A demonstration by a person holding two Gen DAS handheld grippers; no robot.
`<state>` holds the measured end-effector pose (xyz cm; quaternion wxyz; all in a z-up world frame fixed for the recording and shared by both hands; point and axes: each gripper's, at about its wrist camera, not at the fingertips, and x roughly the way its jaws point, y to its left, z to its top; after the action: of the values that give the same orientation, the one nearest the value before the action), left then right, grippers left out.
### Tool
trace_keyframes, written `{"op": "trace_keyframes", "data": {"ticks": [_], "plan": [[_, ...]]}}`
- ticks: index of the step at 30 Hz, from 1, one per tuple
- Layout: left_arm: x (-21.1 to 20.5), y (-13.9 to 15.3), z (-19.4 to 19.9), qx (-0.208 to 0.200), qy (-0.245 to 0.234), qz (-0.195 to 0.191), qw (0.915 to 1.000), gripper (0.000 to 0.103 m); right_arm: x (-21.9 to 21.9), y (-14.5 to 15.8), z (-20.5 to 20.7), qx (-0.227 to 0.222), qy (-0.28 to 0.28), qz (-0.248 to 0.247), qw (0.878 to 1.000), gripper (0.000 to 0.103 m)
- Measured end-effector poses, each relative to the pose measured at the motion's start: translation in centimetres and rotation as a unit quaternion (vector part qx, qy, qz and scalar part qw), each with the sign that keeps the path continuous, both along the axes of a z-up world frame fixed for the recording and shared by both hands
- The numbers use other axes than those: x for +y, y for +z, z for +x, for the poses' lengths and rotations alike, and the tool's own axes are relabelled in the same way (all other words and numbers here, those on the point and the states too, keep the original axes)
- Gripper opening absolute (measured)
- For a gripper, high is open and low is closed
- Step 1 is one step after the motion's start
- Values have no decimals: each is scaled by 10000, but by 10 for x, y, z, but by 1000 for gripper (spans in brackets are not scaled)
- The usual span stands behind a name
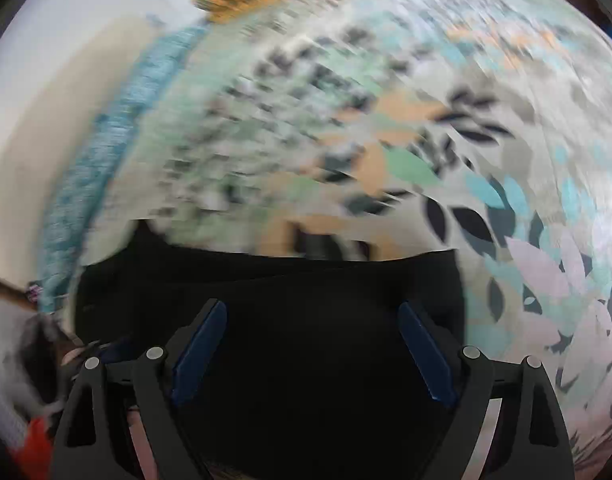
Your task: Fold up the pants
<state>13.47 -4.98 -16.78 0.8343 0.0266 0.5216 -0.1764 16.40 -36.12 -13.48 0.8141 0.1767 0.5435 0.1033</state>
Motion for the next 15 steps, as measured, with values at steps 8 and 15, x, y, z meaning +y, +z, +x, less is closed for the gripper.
{"op": "trace_keyframes", "data": {"ticks": [8,15], "plan": [[6,8,4,-35,460,63,9989,78,60,6,-78,-285,1137,-990,9882,89],[9,4,4,-23,525,330,9981,79,61,-42,-82,453,1006,-1201,9866,99]]}}
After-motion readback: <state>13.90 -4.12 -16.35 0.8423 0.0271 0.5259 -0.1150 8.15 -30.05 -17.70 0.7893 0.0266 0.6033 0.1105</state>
